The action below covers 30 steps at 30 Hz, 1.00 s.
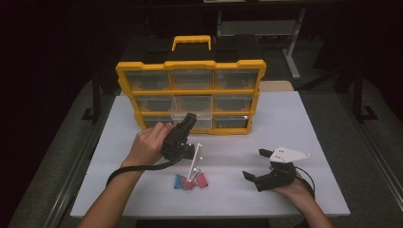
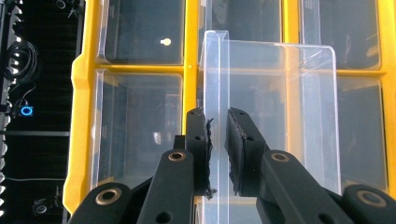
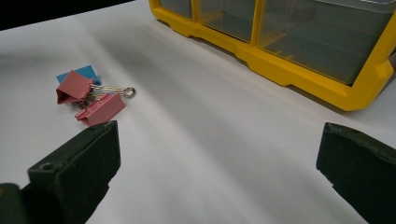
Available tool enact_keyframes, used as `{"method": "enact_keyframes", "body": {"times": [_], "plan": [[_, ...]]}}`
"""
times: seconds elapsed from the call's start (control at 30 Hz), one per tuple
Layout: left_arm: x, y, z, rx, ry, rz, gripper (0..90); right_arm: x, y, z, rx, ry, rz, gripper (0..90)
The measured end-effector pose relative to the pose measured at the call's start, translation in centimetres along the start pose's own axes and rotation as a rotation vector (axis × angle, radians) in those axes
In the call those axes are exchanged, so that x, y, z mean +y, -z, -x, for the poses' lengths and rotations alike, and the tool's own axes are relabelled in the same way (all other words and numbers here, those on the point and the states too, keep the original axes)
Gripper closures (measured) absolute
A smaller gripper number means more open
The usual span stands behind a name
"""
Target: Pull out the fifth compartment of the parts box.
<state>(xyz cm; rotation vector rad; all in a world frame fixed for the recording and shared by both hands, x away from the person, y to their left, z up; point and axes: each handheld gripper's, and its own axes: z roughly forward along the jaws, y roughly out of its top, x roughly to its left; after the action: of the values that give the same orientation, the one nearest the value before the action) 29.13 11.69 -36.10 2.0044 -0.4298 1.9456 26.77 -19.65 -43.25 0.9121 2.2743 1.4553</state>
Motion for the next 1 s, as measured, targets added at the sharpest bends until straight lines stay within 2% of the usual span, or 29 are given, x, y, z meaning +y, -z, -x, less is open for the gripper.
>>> {"method": "enact_keyframes", "body": {"times": [0.8,1.0], "plan": [[0.27,1.06,0.13,0.005,-0.002,0.004,79.1,0.01,0.02,-0.05,0.002,0.002,0.001,0.0],[0.19,1.01,0.13,0.002,0.022,0.009,77.6,0.0,0.03,-0.01,0.002,0.002,0.001,0.0]]}}
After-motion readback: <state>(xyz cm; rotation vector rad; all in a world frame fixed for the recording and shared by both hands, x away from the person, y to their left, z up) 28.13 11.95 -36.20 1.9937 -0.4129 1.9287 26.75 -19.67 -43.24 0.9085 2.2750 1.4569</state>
